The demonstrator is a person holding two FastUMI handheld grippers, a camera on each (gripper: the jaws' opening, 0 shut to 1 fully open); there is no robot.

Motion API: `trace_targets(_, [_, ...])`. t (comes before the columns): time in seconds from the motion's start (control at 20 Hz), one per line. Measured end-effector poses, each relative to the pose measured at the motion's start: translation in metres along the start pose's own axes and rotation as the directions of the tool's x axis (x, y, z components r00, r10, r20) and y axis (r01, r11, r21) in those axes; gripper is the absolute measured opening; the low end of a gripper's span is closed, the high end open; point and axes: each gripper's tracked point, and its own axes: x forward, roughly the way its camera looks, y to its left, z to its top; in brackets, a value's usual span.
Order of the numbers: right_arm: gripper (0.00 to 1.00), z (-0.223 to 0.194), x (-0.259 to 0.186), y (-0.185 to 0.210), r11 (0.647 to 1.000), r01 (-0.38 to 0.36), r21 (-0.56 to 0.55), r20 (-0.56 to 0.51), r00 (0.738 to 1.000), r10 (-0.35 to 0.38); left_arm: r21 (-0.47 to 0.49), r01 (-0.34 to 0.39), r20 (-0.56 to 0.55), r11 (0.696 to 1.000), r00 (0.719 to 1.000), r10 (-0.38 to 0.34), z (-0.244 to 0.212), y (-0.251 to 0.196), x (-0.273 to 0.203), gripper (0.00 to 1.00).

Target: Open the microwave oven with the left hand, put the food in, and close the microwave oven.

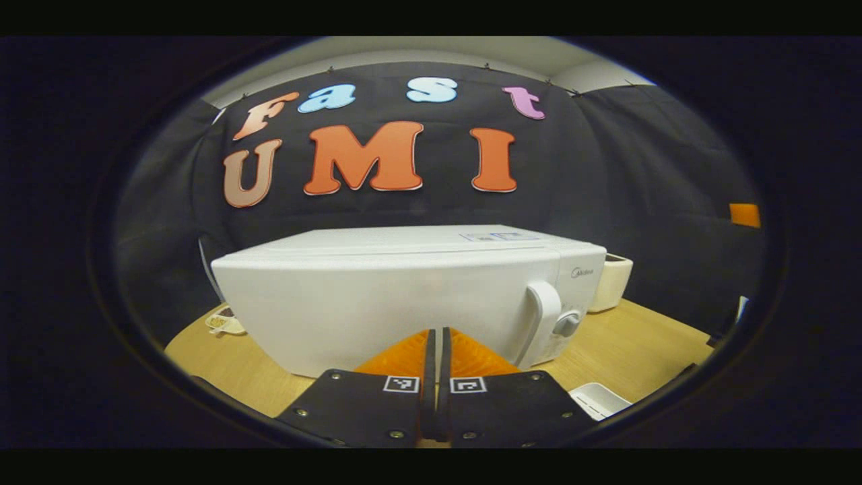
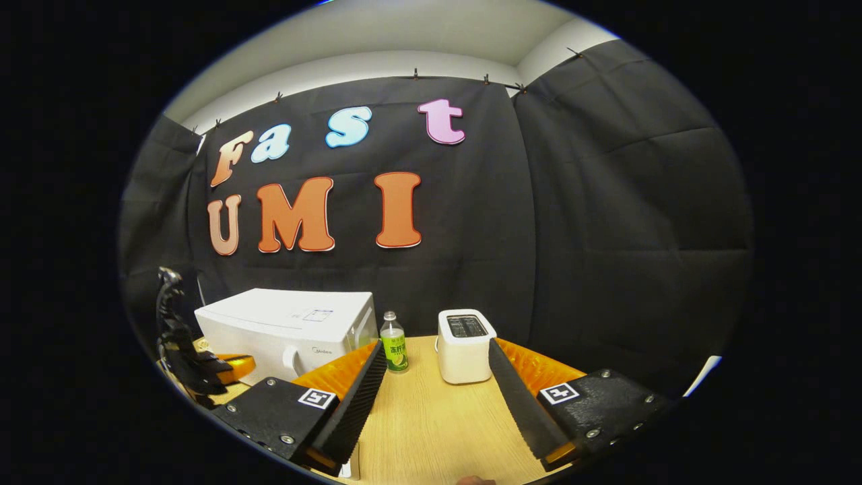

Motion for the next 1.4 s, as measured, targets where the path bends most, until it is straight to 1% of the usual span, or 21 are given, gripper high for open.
trace_targets(0.05, [0.95, 0.001, 0.0, 0.003, 1.0, -0.008, 0.002, 0.0, 1.0, 0.008, -0.009, 0.004, 0.0, 1.0, 1.0, -0.004, 0.014, 0.005, -0.01, 0.01])
trace_targets(0.15, [0.95, 0.003, 0.001, 0.01, 1.0, -0.019, 0.0, 0.002, 1.0, 0.019, -0.033, 0.014, 0.016, 0.999, 1.0, -0.014, 0.045, 0.018, -0.029, 0.01])
trace_targets(0.2, [0.94, 0.006, 0.002, 0.014, 1.0, -0.024, -0.001, 0.004, 1.0, 0.024, -0.034, 0.004, 0.034, 0.999, 0.999, -0.003, 0.063, 0.03, -0.04, 0.01])
trace_targets(0.25, [0.95, 0.008, 0.002, 0.016, 1.0, -0.03, 0.001, 0.006, 1.0, 0.03, -0.024, -0.009, 0.049, 1.0, 0.999, 0.01, 0.081, 0.042, -0.05, 0.05])
trace_targets(0.35, [0.94, 0.012, 0.003, 0.026, 0.999, -0.047, 0.005, 0.007, 0.999, 0.047, 0.003, -0.038, 0.067, 0.999, 0.997, 0.037, 0.107, 0.063, -0.066, 0.0])
trace_targets(0.45, [0.95, 0.016, 0.006, 0.034, 0.998, -0.059, 0.002, 0.006, 0.998, 0.059, -0.013, -0.075, 0.071, 0.997, 0.995, 0.076, 0.125, 0.084, -0.078, 0.01])
trace_targets(0.5, [0.94, 0.018, 0.006, 0.039, 0.998, -0.064, -0.003, 0.007, 0.998, 0.064, -0.033, -0.067, 0.073, 0.997, 0.995, 0.069, 0.132, 0.088, -0.083, 0.14])
trace_targets(0.55, [0.94, 0.021, 0.006, 0.043, 0.998, -0.069, -0.007, 0.007, 0.998, 0.069, -0.046, -0.069, 0.081, 0.997, 0.994, 0.072, 0.139, 0.093, -0.089, 0.22])
trace_targets(0.6, [0.94, 0.023, 0.005, 0.047, 0.997, -0.077, -0.007, 0.009, 0.997, 0.077, -0.045, -0.079, 0.091, 0.996, 0.992, 0.083, 0.147, 0.103, -0.095, 0.33])
trace_targets(0.65, [0.94, 0.025, 0.006, 0.051, 0.996, -0.084, -0.005, 0.009, 0.996, 0.085, -0.039, -0.091, 0.103, 0.995, 0.99, 0.095, 0.153, 0.112, -0.101, 0.42])
trace_targets(0.7, [0.94, 0.028, 0.006, 0.055, 0.996, -0.091, -0.001, 0.008, 0.996, 0.091, -0.038, -0.095, 0.111, 0.995, 0.989, 0.099, 0.156, 0.116, -0.106, 0.61])
trace_targets(0.75, [0.94, 0.031, 0.005, 0.058, 0.995, -0.095, -0.001, 0.009, 0.995, 0.095, -0.044, -0.093, 0.111, 0.995, 0.989, 0.097, 0.157, 0.119, -0.108, 0.67])
trace_targets(0.8, [0.94, 0.036, 0.006, 0.06, 0.995, -0.096, -0.004, 0.012, 0.995, 0.096, -0.058, -0.089, 0.11, 0.994, 0.989, 0.095, 0.157, 0.121, -0.112, 0.81])
trace_targets(0.85, [0.94, 0.041, 0.004, 0.061, 0.996, -0.093, -0.009, 0.017, 0.995, 0.094, -0.077, -0.086, 0.113, 0.993, 0.989, 0.095, 0.16, 0.126, -0.116, 0.91])
trace_targets(0.9, [0.94, 0.046, 0.004, 0.062, 0.996, -0.093, -0.014, 0.021, 0.995, 0.093, -0.096, -0.085, 0.116, 0.992, 0.989, 0.096, 0.164, 0.131, -0.119, 0.95])
trace_targets(1.05, [0.95, 0.06, 0.001, 0.068, 0.995, -0.1, -0.028, 0.032, 0.994, 0.101, -0.113, -0.117, 0.125, 0.987, 0.983, 0.131, 0.178, 0.151, -0.129, 0.95])
trace_targets(1.2, [0.95, 0.073, -0.003, 0.071, 0.994, -0.106, -0.032, 0.045, 0.993, 0.107, -0.108, -0.151, 0.161, 0.983, 0.973, 0.168, 0.198, 0.168, -0.142, 0.92])
trace_targets(1.25, [0.94, 0.078, -0.004, 0.074, 0.993, -0.113, -0.025, 0.049, 0.992, 0.114, -0.107, -0.166, 0.177, 0.98, 0.967, 0.183, 0.203, 0.173, -0.147, 0.94])
trace_targets(1.3, [0.94, 0.082, -0.006, 0.076, 0.992, -0.121, -0.018, 0.052, 0.991, 0.122, -0.098, -0.179, 0.192, 0.979, 0.962, 0.195, 0.209, 0.178, -0.152, 0.92])
trace_targets(1.35, [0.95, 0.087, -0.007, 0.077, 0.992, -0.127, -0.014, 0.06, 0.99, 0.128, -0.093, -0.185, 0.2, 0.978, 0.959, 0.201, 0.211, 0.18, -0.155, 0.95])
trace_targets(1.4, [0.95, 0.091, -0.007, 0.077, 0.992, -0.125, -0.017, 0.068, 0.99, 0.126, -0.091, -0.186, 0.204, 0.978, 0.958, 0.202, 0.212, 0.181, -0.158, 0.94])
